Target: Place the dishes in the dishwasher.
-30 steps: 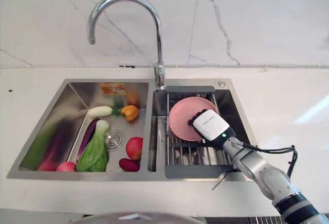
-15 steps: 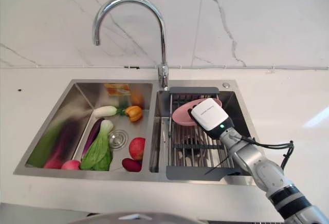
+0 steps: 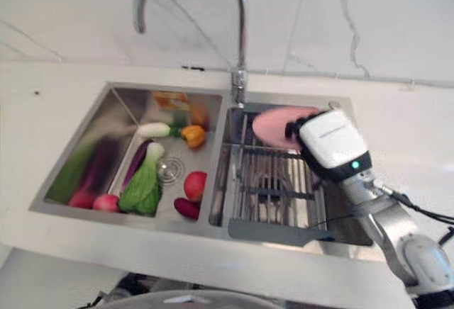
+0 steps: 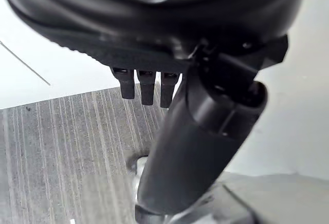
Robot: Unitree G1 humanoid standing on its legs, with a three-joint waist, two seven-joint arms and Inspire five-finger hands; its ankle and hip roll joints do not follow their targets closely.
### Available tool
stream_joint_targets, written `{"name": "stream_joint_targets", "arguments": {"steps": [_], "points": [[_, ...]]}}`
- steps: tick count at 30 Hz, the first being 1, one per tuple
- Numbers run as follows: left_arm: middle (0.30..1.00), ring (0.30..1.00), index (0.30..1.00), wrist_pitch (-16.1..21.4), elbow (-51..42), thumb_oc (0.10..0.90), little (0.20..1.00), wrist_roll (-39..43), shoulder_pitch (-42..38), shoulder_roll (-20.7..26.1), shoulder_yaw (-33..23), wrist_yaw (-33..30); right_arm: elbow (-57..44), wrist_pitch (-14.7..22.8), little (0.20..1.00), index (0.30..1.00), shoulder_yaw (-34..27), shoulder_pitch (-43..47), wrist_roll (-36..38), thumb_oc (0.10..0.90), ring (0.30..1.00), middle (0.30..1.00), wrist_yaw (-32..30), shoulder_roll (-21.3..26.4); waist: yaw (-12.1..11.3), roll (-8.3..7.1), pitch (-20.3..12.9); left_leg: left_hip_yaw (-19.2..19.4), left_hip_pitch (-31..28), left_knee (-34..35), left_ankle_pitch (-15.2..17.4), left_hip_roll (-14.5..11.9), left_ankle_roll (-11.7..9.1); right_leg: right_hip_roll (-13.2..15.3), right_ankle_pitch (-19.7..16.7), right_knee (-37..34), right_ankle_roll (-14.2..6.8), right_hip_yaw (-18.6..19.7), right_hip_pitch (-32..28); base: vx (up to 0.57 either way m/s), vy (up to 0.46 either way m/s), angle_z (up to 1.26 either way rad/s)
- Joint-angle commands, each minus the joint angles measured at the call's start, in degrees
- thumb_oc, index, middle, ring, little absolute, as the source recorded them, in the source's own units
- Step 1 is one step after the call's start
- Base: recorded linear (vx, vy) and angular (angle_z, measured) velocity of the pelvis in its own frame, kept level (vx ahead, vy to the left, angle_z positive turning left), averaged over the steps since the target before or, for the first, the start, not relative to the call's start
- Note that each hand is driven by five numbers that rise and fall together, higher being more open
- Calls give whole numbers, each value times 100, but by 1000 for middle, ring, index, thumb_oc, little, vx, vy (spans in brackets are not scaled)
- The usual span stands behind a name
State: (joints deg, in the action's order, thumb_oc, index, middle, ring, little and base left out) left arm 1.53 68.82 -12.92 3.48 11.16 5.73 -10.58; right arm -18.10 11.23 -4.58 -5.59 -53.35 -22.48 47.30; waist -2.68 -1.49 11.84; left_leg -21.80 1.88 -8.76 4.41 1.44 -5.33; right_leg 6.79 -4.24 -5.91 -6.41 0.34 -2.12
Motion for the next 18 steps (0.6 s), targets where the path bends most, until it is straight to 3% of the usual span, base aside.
{"name": "stream_joint_targets", "arguments": {"steps": [1,2,3,4,5,6,8,9,12,13,14,16,18], "points": [[900,900,900,186,313,800,900,-40,-412,181,242,-98,-884,-265,300,300,-1172,594,539,400,300,300,-798,607,80,81,-416,540,-436,812,55,-295,26,400,227,117,-280,-112,-84,-90,456,-203],[900,900,900,214,289,800,900,-159,-381,241,259,-49,-999,-346,300,300,-1343,549,485,400,300,300,-773,612,246,36,-451,744,-551,1138,-43,-204,206,539,14,120,-431,180,213,-90,382,-119],[900,900,900,214,288,800,900,-162,-380,243,258,-48,-1009,-349,300,300,-1346,545,485,400,300,300,-764,608,203,24,-469,791,-555,1174,-67,-196,215,548,4,123,-440,231,253,-272,465,-90],[900,900,900,229,272,800,900,-206,-459,304,274,73,-1167,-365,300,300,-1467,653,415,400,300,300,-639,794,335,-60,-387,1216,-516,1376,-85,-73,375,642,-301,91,-614,599,701,-279,315,-101],[900,900,900,226,287,800,900,-257,-483,354,256,109,-1177,-391,300,300,-1504,678,443,400,300,300,-633,752,321,-97,-389,1490,-453,1376,-40,-60,435,603,-337,91,-667,700,952,-363,386,-159],[900,900,900,228,317,800,900,-316,-470,394,245,112,-1148,-369,300,300,-1458,796,531,400,300,300,-562,778,310,-115,-340,1781,-433,1376,-32,-87,451,575,-450,91,-722,566,1147,-256,223,-224],[900,900,900,185,383,800,900,-273,-412,474,104,103,-1062,-298,300,300,-1181,1075,612,400,300,300,-537,997,208,-85,-226,2392,-473,1358,-106,-203,406,583,-487,189,-730,-496,1272,-225,215,-250],[900,900,900,155,403,800,900,-191,-343,507,-15,97,-1031,-250,300,300,-1123,1057,636,400,300,300,-475,1103,183,-73,-197,2559,-467,1331,-134,-208,436,599,-349,423,-691,-741,1112,-202,185,-200],[900,900,900,149,383,800,900,-1,-280,490,-201,176,-901,-251,300,300,-1086,899,574,400,300,300,-289,1336,161,-88,-171,2823,-478,1330,-155,-248,488,581,6,976,-562,-625,818,-155,86,-121],[900,900,900,121,386,800,900,-99,-299,460,-157,230,-656,-342,300,300,-1263,696,461,400,300,300,-72,1530,117,-41,-215,2958,-428,1338,-218,-298,543,439,452,1609,-475,-339,647,-269,106,-145],[900,900,900,113,398,800,900,-87,-242,416,-200,255,-432,-403,300,300,-1355,625,388,400,300,300,9,1619,51,-61,-292,3130,-396,1311,-178,-300,544,511,752,1562,-457,-413,297,-251,61,-79],[900,900,900,110,408,800,900,-30,-221,387,-244,262,-397,-439,300,300,-1337,657,339,400,300,300,11,1603,-50,-114,-349,3258,-371,1308,-187,-278,539,624,668,1241,-483,-549,69,-95,-43,-62],[900,900,900,117,412,800,900,159,-202,341,-351,221,-207,-528,300,300,-1274,586,221,400,300,300,49,1571,-110,-188,-452,3457,-356,1316,-200,-289,482,682,423,447,-544,-611,-14,-28,-145,-108]]}}
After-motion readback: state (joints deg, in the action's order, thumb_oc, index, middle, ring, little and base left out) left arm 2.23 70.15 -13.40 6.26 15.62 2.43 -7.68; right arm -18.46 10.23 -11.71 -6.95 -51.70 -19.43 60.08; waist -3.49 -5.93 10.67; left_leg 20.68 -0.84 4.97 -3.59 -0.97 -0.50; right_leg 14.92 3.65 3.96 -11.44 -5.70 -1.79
